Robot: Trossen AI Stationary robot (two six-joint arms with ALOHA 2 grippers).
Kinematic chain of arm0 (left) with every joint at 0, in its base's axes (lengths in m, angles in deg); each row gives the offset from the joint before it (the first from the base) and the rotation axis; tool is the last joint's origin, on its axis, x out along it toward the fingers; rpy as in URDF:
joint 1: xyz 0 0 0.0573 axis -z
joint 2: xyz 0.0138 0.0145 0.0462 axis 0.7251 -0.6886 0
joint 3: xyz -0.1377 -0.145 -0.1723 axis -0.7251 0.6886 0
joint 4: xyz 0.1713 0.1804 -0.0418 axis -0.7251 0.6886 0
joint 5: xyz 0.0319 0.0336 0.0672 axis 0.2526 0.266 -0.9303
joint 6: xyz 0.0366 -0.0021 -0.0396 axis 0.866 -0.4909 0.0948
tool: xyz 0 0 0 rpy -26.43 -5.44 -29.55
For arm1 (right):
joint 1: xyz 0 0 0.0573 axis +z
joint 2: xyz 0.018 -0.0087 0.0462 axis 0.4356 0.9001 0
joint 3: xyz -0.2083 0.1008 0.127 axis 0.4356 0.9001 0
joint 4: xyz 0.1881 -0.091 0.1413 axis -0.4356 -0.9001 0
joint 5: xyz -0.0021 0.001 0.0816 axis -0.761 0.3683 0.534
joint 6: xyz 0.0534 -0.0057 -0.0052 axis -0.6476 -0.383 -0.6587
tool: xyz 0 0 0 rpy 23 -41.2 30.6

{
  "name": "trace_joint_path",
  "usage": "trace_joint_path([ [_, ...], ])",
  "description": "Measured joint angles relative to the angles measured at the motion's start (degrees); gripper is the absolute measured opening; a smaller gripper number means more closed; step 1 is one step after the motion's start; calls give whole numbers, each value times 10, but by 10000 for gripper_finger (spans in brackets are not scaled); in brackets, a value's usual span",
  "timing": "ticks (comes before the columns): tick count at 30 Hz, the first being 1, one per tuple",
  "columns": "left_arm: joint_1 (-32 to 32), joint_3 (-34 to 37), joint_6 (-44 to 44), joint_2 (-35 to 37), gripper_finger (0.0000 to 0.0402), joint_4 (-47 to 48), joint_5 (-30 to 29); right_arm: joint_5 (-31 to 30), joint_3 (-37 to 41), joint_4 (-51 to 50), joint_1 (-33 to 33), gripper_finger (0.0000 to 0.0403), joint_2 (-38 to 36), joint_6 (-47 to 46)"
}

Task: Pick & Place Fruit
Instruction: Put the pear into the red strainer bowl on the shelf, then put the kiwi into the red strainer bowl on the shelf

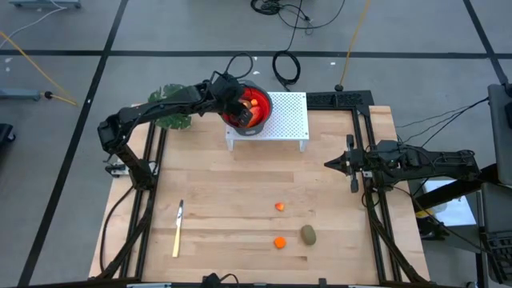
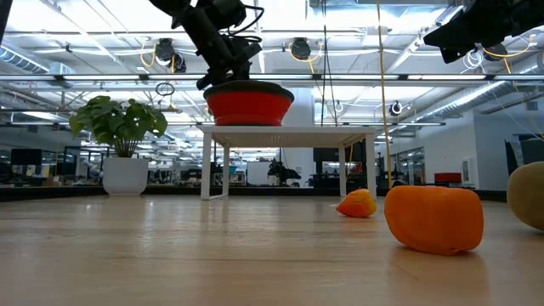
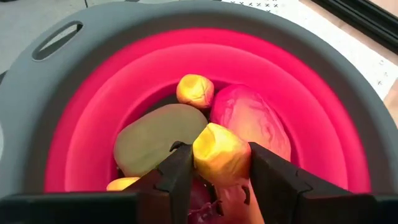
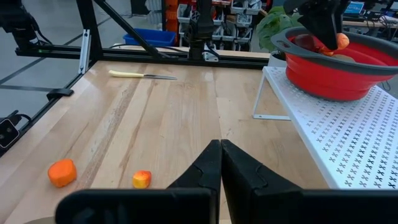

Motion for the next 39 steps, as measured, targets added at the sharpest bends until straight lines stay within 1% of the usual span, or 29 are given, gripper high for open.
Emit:
trace_joint_path([
  [8,0,0,-3,0,223,-14,18,0,0,0,0,4,0,0],
  [13,0,-7,12,1,249,-16,14,0,0,0,0,4,0,0],
  [19,1,-43,16,2,255,-15,14,0,0,0,0,4,0,0],
  [24,16,-64,-14,2,255,8,34,0,0,0,0,4,0,0],
  [31,60,-71,-70,6,255,73,62,0,0,0,0,4,0,0],
  [36,101,-71,-81,22,255,86,57,0,0,0,0,4,0,0],
  [39,127,-71,-85,39,255,87,43,0,0,0,0,4,0,0],
])
